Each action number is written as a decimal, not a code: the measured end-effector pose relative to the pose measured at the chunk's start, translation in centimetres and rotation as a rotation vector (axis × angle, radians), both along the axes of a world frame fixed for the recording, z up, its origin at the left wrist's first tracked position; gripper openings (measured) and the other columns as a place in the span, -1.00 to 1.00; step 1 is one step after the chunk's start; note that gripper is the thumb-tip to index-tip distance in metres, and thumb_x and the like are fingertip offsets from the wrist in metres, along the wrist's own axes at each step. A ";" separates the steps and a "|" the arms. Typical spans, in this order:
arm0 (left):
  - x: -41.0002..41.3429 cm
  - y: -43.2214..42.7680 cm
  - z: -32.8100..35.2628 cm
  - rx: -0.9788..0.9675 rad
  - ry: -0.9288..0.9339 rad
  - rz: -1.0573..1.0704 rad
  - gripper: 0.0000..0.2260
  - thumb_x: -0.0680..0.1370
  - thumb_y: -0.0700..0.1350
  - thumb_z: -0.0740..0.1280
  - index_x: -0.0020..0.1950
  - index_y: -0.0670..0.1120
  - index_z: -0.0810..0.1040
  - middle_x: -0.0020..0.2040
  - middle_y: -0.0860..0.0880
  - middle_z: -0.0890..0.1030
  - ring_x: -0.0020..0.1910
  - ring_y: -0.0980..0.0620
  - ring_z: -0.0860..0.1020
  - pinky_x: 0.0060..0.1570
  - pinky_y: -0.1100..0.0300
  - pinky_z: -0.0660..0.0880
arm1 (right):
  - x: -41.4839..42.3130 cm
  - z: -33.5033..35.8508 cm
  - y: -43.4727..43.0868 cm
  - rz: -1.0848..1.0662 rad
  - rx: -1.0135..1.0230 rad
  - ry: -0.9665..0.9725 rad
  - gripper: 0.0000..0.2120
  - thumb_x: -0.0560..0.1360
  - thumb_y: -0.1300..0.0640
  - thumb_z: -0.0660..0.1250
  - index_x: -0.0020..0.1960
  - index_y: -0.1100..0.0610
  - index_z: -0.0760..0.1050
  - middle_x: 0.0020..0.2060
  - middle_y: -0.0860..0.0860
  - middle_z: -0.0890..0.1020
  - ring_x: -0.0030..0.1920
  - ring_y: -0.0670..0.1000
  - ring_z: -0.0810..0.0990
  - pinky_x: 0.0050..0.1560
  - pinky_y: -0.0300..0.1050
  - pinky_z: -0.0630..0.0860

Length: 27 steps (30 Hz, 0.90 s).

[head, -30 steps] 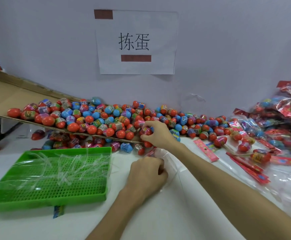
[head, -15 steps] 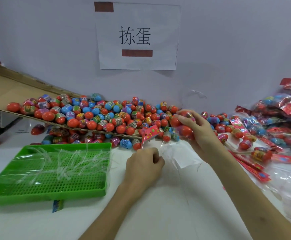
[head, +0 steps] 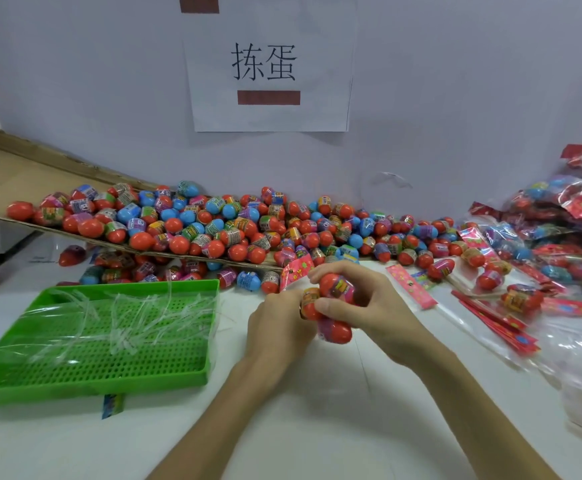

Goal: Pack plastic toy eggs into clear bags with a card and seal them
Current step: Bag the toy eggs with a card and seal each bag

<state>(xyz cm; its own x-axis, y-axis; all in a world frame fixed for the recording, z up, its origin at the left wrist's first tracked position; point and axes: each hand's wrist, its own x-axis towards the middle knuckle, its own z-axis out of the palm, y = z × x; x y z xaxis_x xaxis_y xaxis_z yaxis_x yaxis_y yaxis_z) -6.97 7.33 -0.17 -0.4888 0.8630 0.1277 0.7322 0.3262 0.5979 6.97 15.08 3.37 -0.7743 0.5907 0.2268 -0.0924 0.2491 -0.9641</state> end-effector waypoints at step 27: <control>-1.2 -0.1 0.5 0.078 -0.267 0.156 -0.60 0.57 -0.02 0.32 -0.44 -0.13 0.44 -0.49 -0.07 0.51 -0.43 -0.07 0.44 -0.32 0.10 0.44 | 0.5 -0.7 0.6 0.003 0.409 -0.267 -0.55 0.38 0.19 0.61 0.07 -0.28 0.59 0.14 -0.32 0.52 0.18 -0.21 0.54 -0.10 -0.39 0.54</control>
